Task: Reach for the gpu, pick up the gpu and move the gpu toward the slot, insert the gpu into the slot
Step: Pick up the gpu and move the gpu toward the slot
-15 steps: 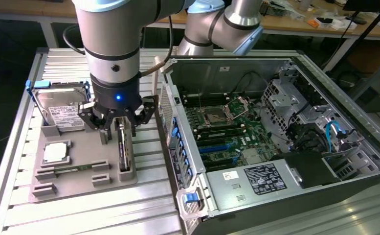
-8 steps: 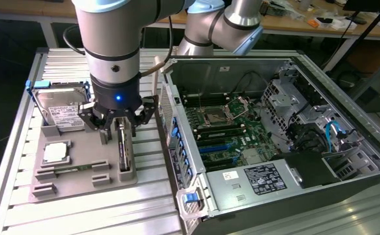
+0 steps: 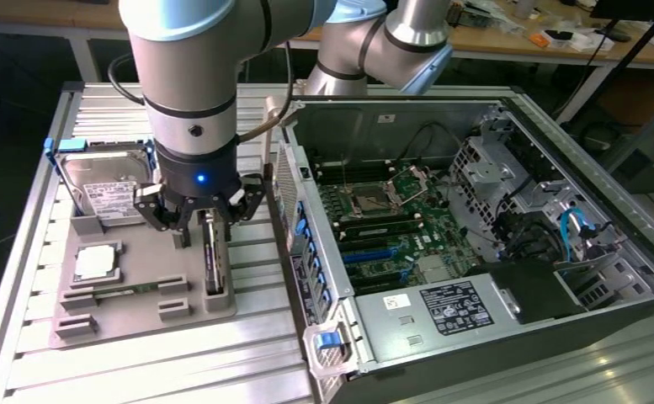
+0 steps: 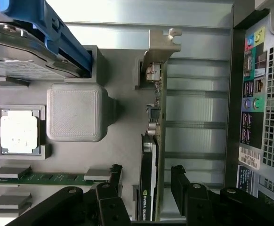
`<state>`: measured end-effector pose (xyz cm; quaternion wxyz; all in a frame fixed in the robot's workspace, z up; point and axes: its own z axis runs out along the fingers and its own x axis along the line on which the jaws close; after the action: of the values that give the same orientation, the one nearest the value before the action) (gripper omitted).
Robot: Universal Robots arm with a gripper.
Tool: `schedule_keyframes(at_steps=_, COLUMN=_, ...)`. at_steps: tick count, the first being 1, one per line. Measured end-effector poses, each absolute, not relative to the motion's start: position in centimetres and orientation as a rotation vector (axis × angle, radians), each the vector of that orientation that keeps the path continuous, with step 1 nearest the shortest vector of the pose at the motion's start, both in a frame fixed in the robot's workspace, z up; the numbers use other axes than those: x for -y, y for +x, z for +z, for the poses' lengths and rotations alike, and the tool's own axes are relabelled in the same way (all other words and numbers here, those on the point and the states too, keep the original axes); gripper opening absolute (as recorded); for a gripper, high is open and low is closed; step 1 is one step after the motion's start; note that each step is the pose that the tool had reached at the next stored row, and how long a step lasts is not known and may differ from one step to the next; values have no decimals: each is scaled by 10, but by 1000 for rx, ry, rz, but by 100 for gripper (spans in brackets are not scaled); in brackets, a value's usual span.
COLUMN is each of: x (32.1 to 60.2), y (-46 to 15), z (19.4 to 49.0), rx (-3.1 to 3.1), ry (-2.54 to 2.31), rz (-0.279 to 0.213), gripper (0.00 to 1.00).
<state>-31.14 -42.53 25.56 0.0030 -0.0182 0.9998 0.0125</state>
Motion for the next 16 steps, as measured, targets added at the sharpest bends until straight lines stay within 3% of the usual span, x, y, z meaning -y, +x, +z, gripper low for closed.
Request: schedule_keyframes(at_steps=16, x=425, y=-311, z=254, rx=-3135, ry=1, rz=39, gripper=54)
